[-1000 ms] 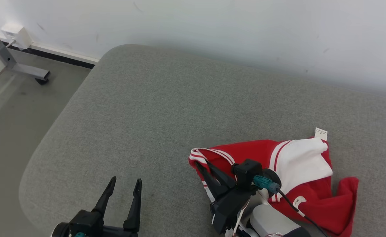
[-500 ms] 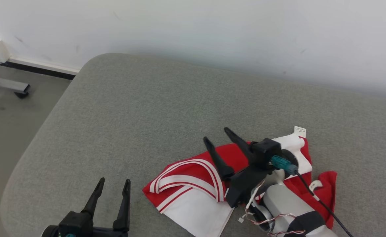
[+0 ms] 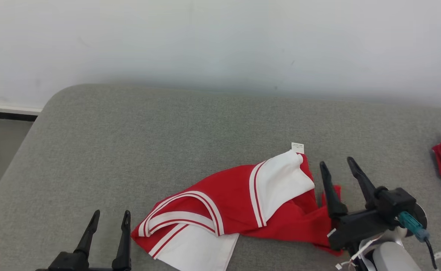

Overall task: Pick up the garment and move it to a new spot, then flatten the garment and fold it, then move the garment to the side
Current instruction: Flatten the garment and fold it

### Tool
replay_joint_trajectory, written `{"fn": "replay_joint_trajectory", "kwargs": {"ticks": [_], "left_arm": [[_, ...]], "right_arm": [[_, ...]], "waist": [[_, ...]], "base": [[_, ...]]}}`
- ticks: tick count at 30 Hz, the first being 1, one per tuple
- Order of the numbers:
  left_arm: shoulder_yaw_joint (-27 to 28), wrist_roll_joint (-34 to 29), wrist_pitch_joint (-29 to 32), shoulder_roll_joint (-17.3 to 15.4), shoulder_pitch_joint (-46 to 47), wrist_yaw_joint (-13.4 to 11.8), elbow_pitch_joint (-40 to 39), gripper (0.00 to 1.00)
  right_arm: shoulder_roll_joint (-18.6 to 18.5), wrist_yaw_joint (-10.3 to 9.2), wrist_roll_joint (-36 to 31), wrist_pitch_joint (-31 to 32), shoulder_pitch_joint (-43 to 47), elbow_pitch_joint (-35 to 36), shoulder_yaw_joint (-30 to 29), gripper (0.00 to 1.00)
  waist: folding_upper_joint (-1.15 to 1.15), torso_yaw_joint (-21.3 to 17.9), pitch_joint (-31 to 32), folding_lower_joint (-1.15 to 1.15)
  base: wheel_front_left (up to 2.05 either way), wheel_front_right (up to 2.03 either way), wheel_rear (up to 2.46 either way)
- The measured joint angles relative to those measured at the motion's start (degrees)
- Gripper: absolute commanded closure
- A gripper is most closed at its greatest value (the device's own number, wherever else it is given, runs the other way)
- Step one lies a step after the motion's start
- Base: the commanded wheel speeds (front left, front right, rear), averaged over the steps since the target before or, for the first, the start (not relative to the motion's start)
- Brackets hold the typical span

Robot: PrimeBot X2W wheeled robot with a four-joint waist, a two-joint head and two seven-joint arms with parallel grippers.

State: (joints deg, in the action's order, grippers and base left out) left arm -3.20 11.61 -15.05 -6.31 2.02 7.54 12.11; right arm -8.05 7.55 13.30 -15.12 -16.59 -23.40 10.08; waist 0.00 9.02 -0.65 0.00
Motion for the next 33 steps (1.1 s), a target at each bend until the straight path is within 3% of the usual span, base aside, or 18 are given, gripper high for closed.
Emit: {"fn": "replay_joint_trajectory", "kwargs": {"ticks": [13,29,33], "left_arm": [[1.2,-0.6,0.0,-0.5,-1.2,0.0,-1.2,0.0],[1.6,-1.4,0.0,-0.8,-2.1,0.0,-3.1,0.0],[-1.0,-1.4,0.0,-1.1,-2.1,0.0,-2.3,0.0]], "right_arm": [[2.8,0.0,-1.6,0.0,14.1,9.9,-9.8,0.0],[4.9,0.0,-1.8,0.0,17.9,13.1,-11.9,0.0],[5.0,0.0,-1.8,0.0,17.7,13.0,-11.1,0.0]], "waist": [[0.0,-4.2,1.4,-0.01],[0.0,-5.0,2.2,0.0],[0.0,-5.8,2.2,0.0]], "base": [[0.0,0.0,0.0],[0.0,0.0,0.0],[0.0,0.0,0.0]]}}
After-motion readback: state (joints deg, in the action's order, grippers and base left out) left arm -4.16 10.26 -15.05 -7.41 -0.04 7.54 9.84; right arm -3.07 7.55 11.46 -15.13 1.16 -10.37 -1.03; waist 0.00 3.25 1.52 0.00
